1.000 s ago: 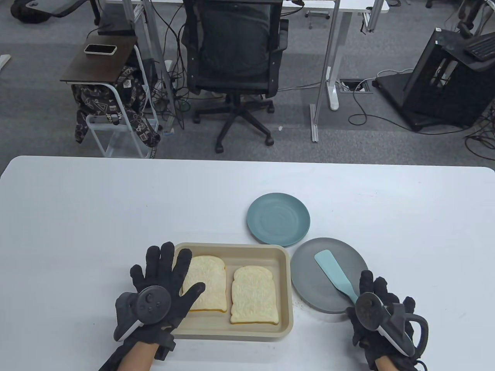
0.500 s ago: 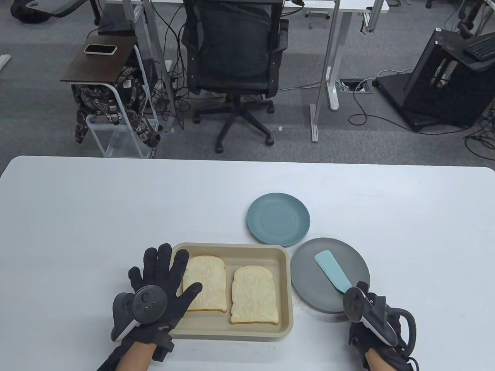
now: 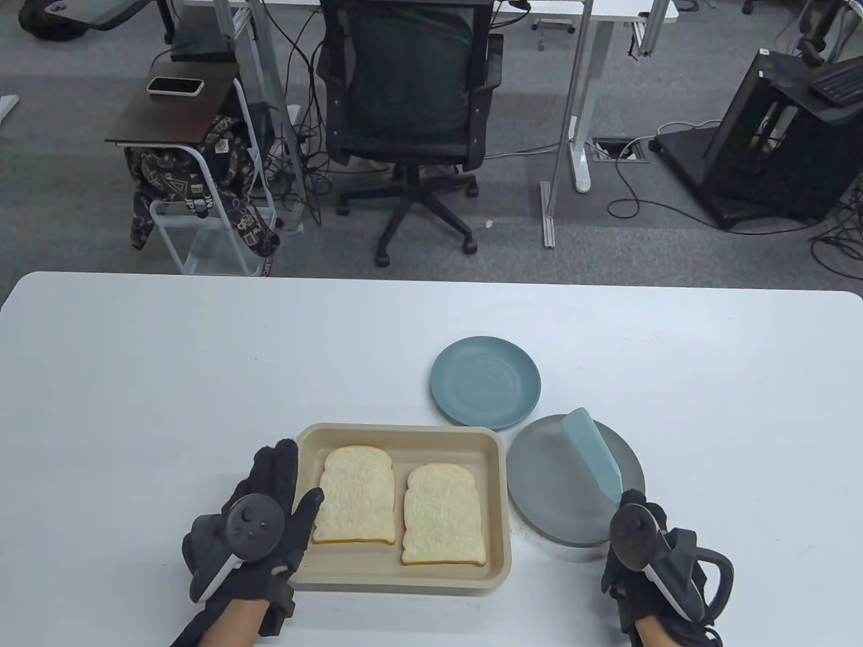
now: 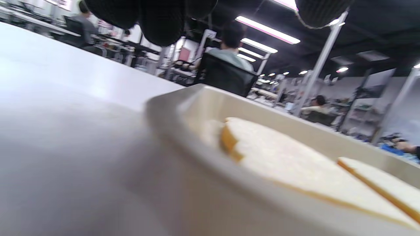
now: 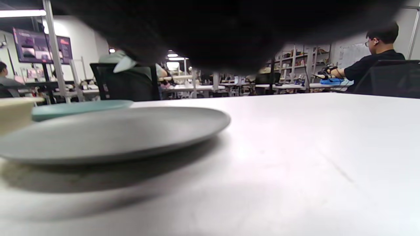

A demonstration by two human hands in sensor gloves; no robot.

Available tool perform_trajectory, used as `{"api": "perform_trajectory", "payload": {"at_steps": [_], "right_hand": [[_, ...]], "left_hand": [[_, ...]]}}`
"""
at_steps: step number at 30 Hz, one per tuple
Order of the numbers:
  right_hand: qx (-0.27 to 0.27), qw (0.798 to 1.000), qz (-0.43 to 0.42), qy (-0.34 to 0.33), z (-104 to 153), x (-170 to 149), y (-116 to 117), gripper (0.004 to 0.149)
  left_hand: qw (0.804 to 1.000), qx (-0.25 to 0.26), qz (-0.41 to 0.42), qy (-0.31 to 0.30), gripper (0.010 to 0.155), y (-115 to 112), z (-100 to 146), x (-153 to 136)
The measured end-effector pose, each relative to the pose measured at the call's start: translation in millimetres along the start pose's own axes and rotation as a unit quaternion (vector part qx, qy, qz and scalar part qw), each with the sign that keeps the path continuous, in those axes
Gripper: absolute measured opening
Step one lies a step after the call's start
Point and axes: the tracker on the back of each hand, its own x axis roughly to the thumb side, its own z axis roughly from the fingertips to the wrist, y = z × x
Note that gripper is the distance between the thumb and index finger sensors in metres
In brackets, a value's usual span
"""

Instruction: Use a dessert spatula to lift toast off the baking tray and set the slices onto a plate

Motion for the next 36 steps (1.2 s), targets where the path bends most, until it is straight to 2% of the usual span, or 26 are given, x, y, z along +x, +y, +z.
{"api": "perform_trajectory", "payload": {"at_steps": [6, 11, 16, 23, 26, 29, 33, 36], "right_hand": [[-0.012, 1.0, -0.019, -0.011, 4.0, 5.7, -4.6, 0.06], [-0.014, 1.0, -0.009, -0.02, 6.9, 10.7, -5.1, 0.06], [-0.023, 0.999, -0.024, -0.026, 8.0, 10.2, -8.3, 0.059], [-0.048, 0.995, -0.055, -0.064, 5.7, 23.9, -28.3, 0.057], [-0.048, 0.99, -0.072, -0.109, 2.0, 41.8, -36.5, 0.056], [-0.009, 0.983, -0.07, -0.17, -3.8, 67.3, -44.6, 0.055], [0.021, 0.965, 0.0, -0.26, -12.2, 114.6, -61.2, 0.054], [0.055, 0.953, 0.04, -0.295, -16.7, 143.0, -67.0, 0.053]], "left_hand": [[0.996, -0.075, 0.002, 0.058, 0.076, -15.4, -9.0, -9.5], [0.993, -0.089, -0.024, 0.067, 0.068, -29.8, -14.3, -7.8], [0.994, -0.07, -0.047, 0.072, 0.065, -33.6, -15.6, -8.6], [0.993, -0.072, -0.038, 0.08, 0.063, -35.4, -17.5, -10.2], [0.994, -0.075, -0.025, 0.081, 0.063, -35.5, -17.7, -12.1], [0.994, -0.078, -0.013, 0.082, 0.063, -35.6, -18.1, -13.8], [0.994, -0.076, -0.013, 0.083, 0.063, -35.6, -17.8, -13.9], [0.993, -0.077, -0.008, 0.084, 0.063, -35.3, -17.7, -14.3]]}}
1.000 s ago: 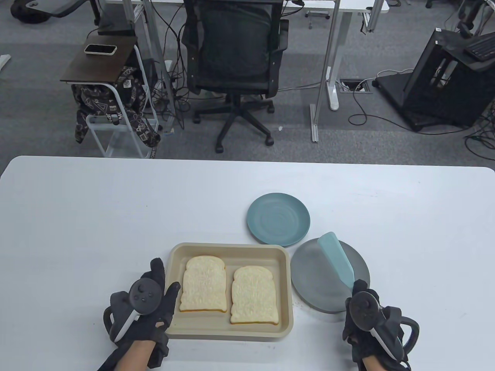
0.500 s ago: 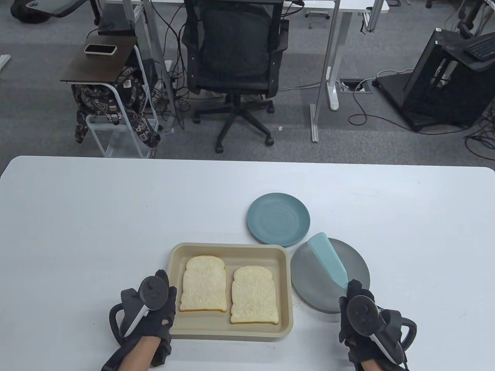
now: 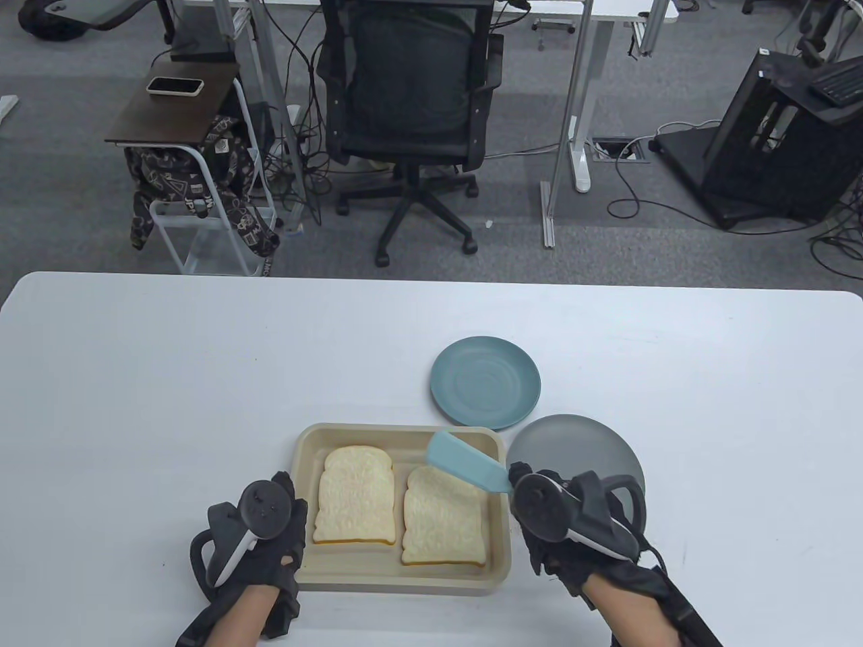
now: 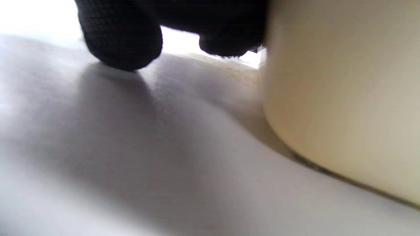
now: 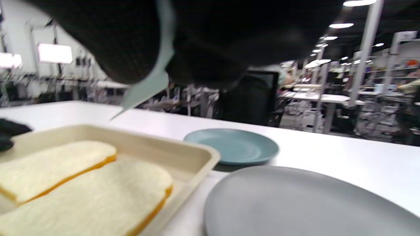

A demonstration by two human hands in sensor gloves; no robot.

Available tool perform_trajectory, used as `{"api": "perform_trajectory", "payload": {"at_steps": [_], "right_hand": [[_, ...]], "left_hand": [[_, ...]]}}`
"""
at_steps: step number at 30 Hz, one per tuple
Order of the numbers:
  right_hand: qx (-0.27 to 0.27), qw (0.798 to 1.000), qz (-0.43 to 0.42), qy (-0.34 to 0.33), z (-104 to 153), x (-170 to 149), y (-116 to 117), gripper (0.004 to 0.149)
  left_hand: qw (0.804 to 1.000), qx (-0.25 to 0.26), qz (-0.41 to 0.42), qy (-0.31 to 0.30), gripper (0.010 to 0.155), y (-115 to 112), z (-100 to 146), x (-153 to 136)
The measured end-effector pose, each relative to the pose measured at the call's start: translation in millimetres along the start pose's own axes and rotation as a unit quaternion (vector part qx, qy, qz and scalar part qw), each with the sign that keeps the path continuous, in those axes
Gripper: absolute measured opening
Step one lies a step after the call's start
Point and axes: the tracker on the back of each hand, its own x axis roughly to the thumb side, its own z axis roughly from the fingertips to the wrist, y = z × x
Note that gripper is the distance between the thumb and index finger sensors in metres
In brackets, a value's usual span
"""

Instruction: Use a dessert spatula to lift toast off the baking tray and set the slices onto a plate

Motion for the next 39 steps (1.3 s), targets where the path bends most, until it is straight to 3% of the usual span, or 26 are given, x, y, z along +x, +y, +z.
{"api": "perform_trajectory", "payload": {"at_steps": [6, 15, 20, 33, 39], "right_hand": [[0.091, 0.994, 0.052, -0.041, -32.3, 33.3, 0.7, 0.053], [0.162, 0.982, 0.087, -0.051, -52.6, 58.2, 15.8, 0.053], [0.189, 0.979, 0.064, -0.047, -65.5, 54.1, 17.5, 0.053], [0.186, 0.978, -0.073, -0.065, -77.6, 19.5, 54.3, 0.053], [0.171, 0.977, -0.106, -0.07, -78.5, 22.4, 68.7, 0.054]], "left_hand": [[1.0, -0.002, 0.003, 0.001, 0.063, 0.3, 0.0, -0.3], [1.0, -0.003, 0.008, -0.001, 0.063, 0.2, -0.1, -1.1], [1.0, -0.002, 0.008, -0.002, 0.063, 0.0, -0.1, -1.0], [1.0, 0.001, 0.006, -0.006, 0.062, -0.1, -0.5, -0.5], [1.0, 0.002, 0.004, -0.006, 0.062, -0.1, -0.4, -0.6]]}}
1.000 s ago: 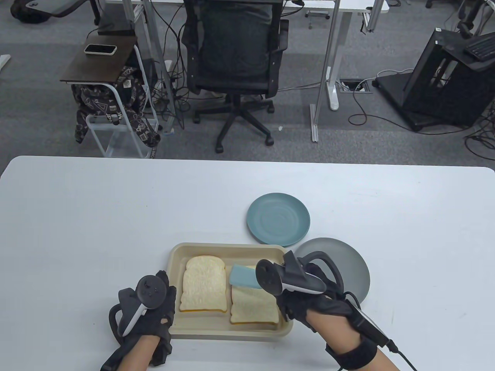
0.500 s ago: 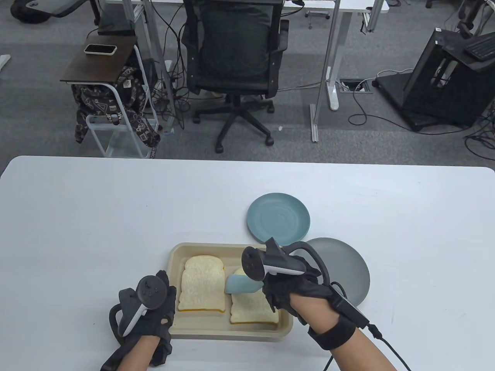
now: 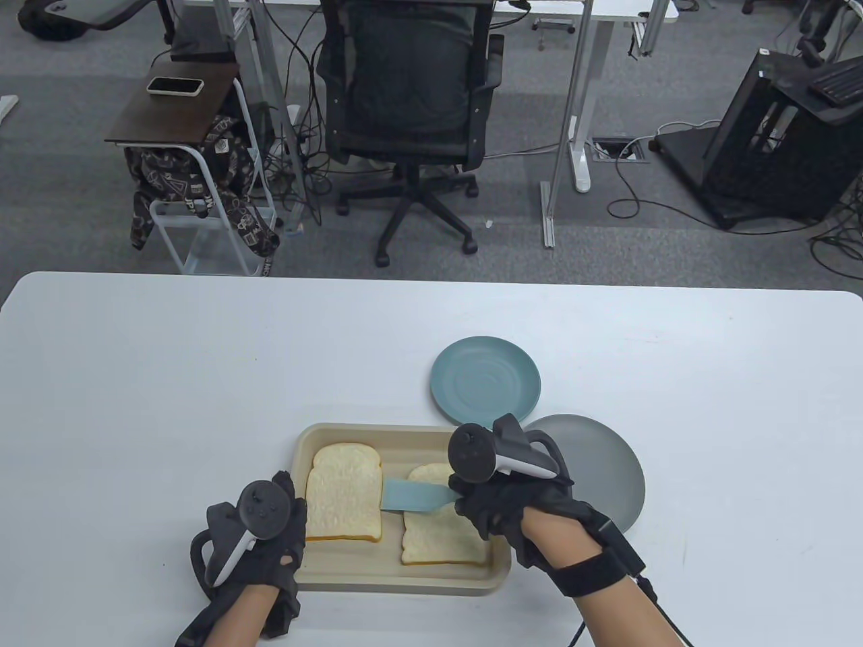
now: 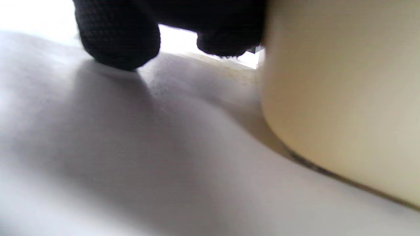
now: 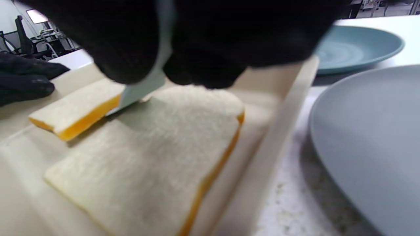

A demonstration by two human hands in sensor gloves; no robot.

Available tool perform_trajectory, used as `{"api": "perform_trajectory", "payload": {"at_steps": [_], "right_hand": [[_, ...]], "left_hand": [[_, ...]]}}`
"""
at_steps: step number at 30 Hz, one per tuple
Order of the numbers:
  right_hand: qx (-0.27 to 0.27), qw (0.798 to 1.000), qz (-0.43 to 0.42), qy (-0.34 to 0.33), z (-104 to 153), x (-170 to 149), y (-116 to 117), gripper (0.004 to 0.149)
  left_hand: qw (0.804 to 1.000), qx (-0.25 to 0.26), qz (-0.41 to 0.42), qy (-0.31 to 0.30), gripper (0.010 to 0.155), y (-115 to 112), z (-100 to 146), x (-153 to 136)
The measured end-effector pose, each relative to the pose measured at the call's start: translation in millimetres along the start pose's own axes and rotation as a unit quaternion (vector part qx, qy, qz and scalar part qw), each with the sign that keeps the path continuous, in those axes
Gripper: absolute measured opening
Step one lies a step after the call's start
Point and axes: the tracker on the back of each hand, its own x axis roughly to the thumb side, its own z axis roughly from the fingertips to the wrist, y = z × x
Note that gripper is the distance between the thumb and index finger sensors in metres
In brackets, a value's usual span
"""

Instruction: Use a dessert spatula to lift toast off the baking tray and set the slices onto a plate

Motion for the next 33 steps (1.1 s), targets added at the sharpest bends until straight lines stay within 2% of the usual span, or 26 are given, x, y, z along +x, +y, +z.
{"api": "perform_trajectory", "payload": {"at_steps": [12, 19, 28, 33], "right_hand": [[-0.029, 0.999, -0.014, -0.014, -17.5, 31.8, 15.4, 0.054], [-0.042, 0.999, -0.029, -0.018, -21.1, 38.4, 23.3, 0.054], [-0.069, 0.996, -0.038, -0.027, -2.5, 36.6, 29.8, 0.054], [-0.079, 0.997, -0.016, -0.017, 17.4, 31.6, 22.2, 0.055]], "left_hand": [[1.0, 0.0, 0.005, 0.0, 0.061, 0.2, 0.1, -0.6], [1.0, -0.002, 0.009, 0.0, 0.061, 0.2, 0.1, -1.2], [1.0, -0.004, 0.01, -0.001, 0.061, -0.1, -0.2, -1.5], [1.0, -0.004, 0.012, -0.002, 0.061, -0.1, -0.3, -2.1]]}}
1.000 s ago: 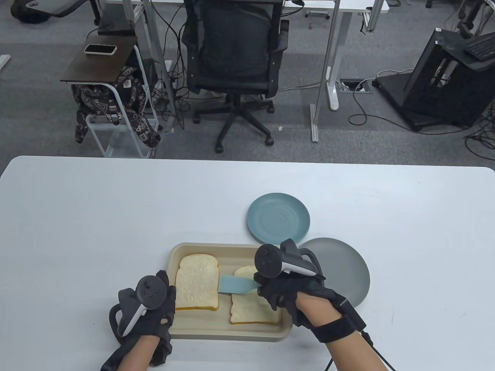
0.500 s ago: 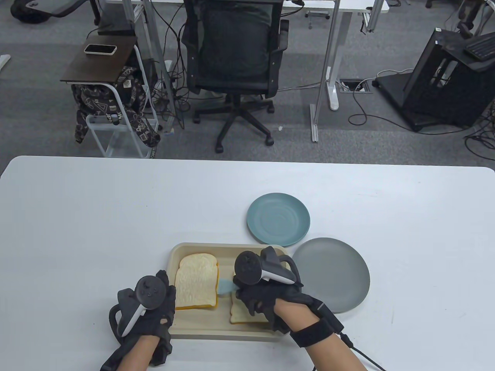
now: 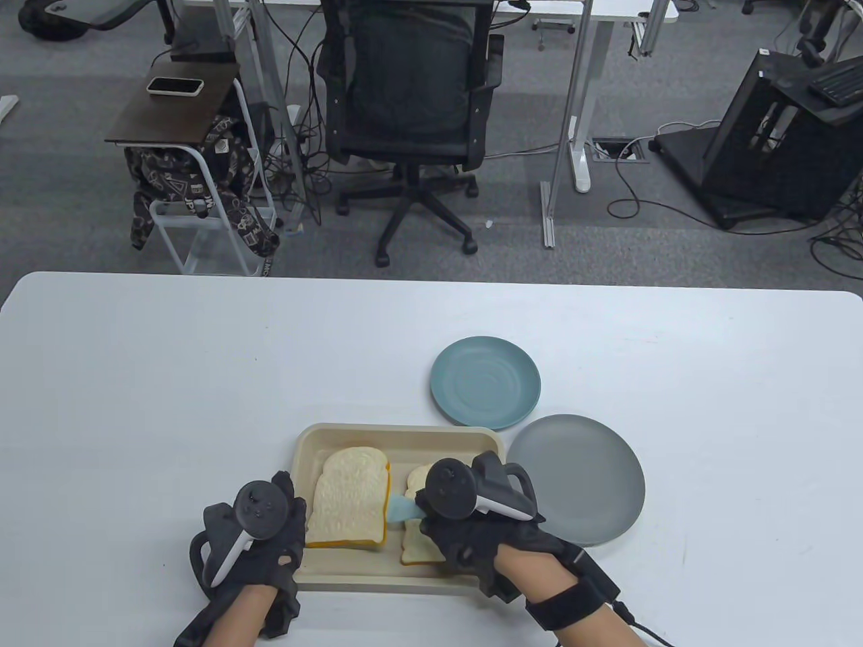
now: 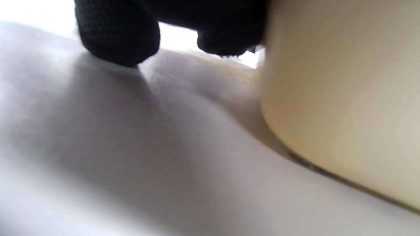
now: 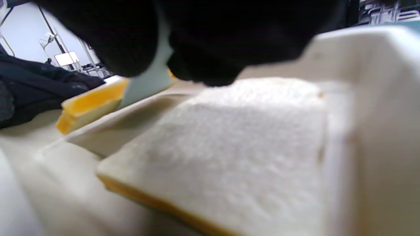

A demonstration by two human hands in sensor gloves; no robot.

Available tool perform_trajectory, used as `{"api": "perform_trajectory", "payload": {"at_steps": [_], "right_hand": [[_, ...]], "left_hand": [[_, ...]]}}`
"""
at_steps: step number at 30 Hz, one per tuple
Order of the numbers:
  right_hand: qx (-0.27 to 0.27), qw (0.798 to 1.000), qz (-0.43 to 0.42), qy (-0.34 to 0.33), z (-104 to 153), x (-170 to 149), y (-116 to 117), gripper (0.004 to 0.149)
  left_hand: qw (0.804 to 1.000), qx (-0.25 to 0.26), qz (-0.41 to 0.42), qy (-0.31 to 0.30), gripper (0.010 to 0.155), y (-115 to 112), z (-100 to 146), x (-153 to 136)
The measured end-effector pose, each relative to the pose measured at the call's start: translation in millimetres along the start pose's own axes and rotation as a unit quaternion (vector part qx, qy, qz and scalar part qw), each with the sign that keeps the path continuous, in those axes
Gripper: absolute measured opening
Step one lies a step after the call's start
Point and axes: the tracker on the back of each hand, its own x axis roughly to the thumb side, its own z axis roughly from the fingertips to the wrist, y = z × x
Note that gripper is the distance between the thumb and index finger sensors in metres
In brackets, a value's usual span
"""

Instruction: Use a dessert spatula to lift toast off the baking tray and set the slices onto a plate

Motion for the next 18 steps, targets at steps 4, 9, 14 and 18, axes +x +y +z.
{"api": "perform_trajectory", "payload": {"at_steps": [4, 9, 14, 18], "right_hand": [[-0.018, 1.0, 0.006, 0.014, 13.9, -10.6, -12.3, 0.055], [-0.076, 0.995, -0.042, 0.059, 21.4, -34.6, -34.1, 0.055], [-0.143, 0.98, -0.053, 0.129, 21.9, -59.7, -52.5, 0.055], [-0.169, 0.967, -0.068, 0.18, 16.7, -80.6, -58.9, 0.055]], "left_hand": [[1.0, 0.0, 0.001, 0.001, 0.061, -0.1, 0.2, -0.4], [1.0, -0.001, 0.003, -0.001, 0.061, 0.0, 0.1, -0.7], [1.0, -0.001, 0.003, 0.0, 0.061, 0.0, 0.0, -0.7], [1.0, -0.003, 0.005, -0.002, 0.061, 0.2, -0.1, -1.1]]}}
